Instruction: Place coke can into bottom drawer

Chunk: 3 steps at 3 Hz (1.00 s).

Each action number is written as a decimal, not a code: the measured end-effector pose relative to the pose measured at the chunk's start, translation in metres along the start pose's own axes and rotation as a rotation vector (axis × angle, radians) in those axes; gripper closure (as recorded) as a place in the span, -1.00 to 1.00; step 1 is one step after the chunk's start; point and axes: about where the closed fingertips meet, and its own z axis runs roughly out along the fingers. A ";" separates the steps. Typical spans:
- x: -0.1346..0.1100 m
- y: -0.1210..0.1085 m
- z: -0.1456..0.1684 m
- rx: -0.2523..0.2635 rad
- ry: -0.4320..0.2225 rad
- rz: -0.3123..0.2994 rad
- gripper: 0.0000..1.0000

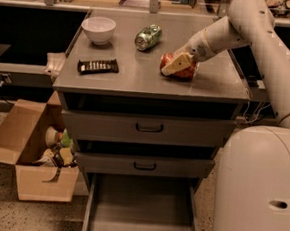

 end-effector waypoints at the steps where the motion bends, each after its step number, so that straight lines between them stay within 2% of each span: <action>1: -0.006 0.001 -0.007 0.010 -0.032 -0.017 0.27; 2: -0.018 0.012 -0.029 0.039 -0.088 -0.050 0.73; 3: -0.027 0.047 -0.057 0.060 -0.146 -0.082 1.00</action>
Offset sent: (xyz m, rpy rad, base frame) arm -0.0682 0.0058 0.0619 0.1003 -0.1799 0.0189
